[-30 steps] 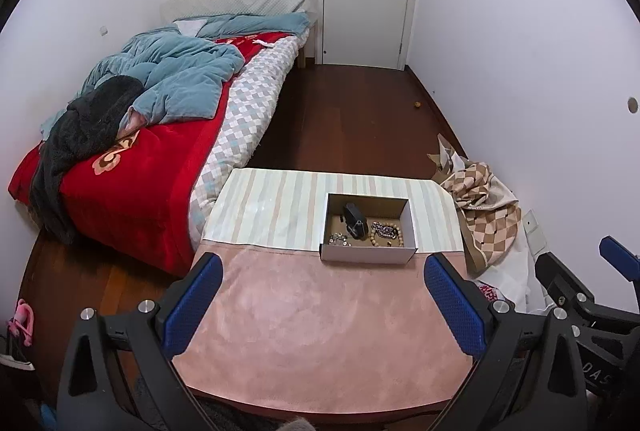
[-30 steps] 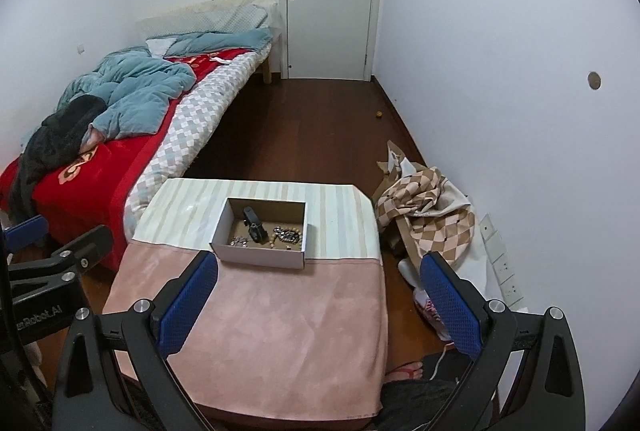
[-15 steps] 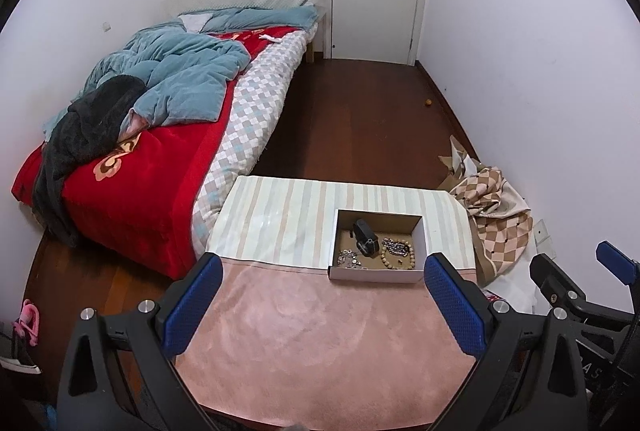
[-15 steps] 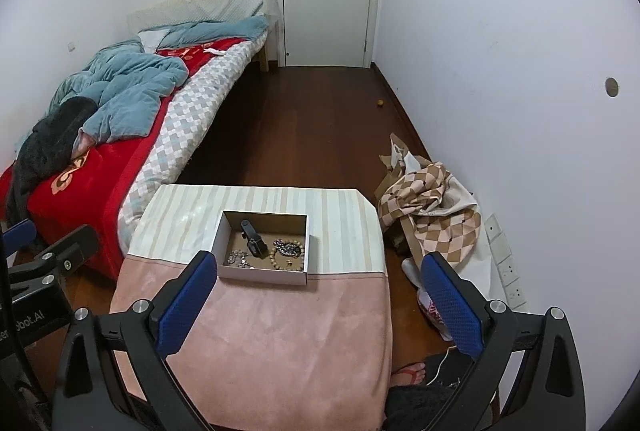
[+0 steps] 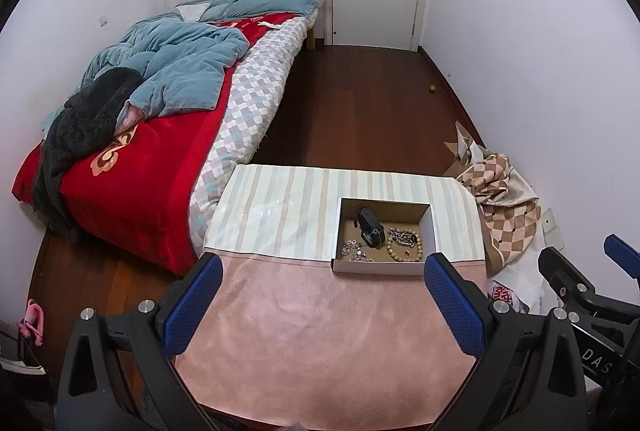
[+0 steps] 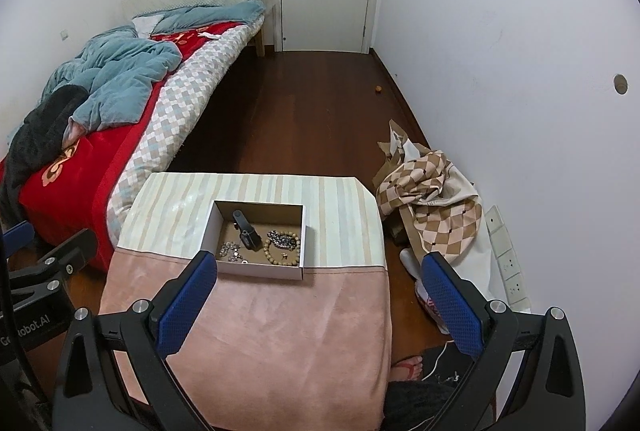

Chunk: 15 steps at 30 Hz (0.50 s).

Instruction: Organize jewelry

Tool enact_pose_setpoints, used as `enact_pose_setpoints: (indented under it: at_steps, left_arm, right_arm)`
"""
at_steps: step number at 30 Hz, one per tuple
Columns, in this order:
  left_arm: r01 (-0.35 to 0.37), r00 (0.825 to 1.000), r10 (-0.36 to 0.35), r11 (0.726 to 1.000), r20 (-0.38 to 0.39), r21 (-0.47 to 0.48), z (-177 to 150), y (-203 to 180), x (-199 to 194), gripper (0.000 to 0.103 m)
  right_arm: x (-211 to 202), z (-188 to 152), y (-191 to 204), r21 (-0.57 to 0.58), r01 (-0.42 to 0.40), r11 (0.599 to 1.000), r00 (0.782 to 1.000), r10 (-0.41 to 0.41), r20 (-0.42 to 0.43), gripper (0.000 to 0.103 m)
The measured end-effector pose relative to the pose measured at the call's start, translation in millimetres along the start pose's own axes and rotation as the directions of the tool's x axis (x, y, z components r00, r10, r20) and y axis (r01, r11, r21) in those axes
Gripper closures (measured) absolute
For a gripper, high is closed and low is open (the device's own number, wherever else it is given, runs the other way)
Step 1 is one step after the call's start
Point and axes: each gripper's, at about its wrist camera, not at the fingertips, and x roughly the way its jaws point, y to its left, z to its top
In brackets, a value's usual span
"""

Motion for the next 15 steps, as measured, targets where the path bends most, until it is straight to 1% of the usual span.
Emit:
enact_pose_setpoints:
  at_steps: [15]
  left_arm:
    - [0.003, 1.0, -0.003, 1.0, 0.0, 0.003, 0.9, -0.2, 1.4, 0.0]
  right_arm:
    - [3.6, -1.3, 0.4, 0.001, 0.004, 1.0, 1.0, -0.004, -0.006, 0.0]
